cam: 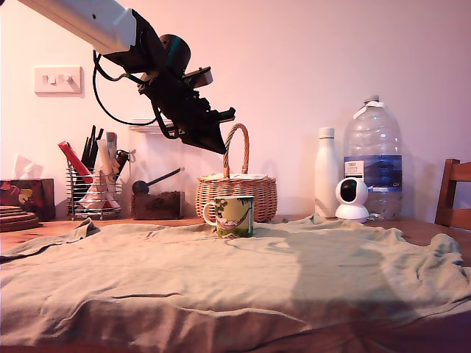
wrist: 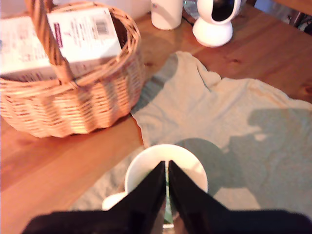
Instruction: Pick up the coffee capsules on the table and drop them inside the coffee cup
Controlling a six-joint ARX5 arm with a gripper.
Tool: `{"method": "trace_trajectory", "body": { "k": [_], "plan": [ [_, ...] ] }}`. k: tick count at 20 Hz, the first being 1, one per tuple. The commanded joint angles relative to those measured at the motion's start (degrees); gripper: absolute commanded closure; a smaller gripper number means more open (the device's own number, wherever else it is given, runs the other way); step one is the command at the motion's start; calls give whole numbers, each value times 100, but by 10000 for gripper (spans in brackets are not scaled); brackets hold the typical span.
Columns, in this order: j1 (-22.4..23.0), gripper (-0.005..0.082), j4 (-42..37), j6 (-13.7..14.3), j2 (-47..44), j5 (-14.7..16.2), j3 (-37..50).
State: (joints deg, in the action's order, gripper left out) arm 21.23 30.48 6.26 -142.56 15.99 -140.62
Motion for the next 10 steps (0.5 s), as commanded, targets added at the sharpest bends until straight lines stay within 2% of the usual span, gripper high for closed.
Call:
{"method": "trace_trajectory", "body": {
  "k": [1,6,10],
  "plan": [
    [-13,789,-129,33,42,22,31],
    [-35,789,-131,83,142,140,31],
    [-35,789,-81,129,376,111,31]
  ]
}}
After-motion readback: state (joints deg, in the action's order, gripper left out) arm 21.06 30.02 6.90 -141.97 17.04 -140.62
